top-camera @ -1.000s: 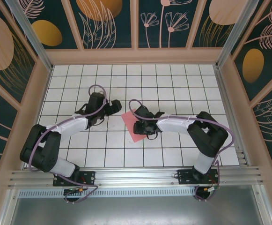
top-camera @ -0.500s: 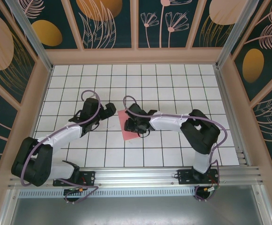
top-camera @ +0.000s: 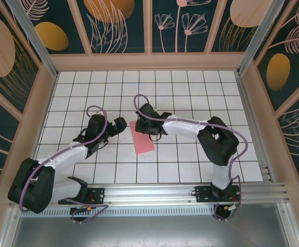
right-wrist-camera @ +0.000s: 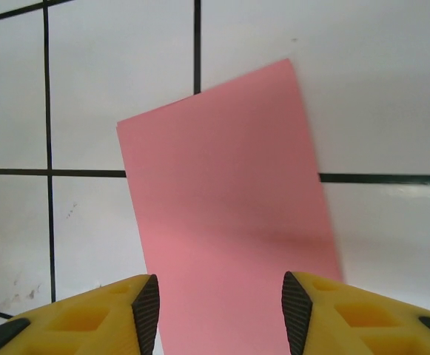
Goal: Fold a paper plane with a square sheet of paper (pick it up from the middle)
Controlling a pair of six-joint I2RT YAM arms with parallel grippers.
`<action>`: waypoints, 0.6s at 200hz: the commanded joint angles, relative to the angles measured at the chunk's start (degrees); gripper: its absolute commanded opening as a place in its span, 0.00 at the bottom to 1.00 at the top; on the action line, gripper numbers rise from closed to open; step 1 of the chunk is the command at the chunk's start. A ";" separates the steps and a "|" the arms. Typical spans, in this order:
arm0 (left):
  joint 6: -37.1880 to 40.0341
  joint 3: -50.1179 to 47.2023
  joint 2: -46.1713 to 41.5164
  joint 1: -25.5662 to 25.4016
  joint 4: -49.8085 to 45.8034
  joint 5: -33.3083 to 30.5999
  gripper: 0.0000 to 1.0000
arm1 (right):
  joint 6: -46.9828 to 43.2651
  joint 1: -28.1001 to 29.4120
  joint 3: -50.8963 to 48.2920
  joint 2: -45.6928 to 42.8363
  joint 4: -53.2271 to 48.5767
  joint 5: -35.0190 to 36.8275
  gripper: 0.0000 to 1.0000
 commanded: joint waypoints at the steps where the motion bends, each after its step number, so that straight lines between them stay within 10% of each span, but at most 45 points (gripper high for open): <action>1: -1.89 -2.31 -0.54 0.39 6.77 3.08 0.99 | -3.10 -1.04 2.77 4.60 0.48 -2.77 0.50; 50: -0.70 -2.39 -2.70 0.39 3.28 1.27 0.99 | -3.35 -3.52 4.27 9.08 1.35 -6.10 0.48; 120: -0.51 -3.14 -1.33 0.39 3.75 7.11 0.99 | 10.43 -3.51 1.68 8.19 -1.79 8.73 0.46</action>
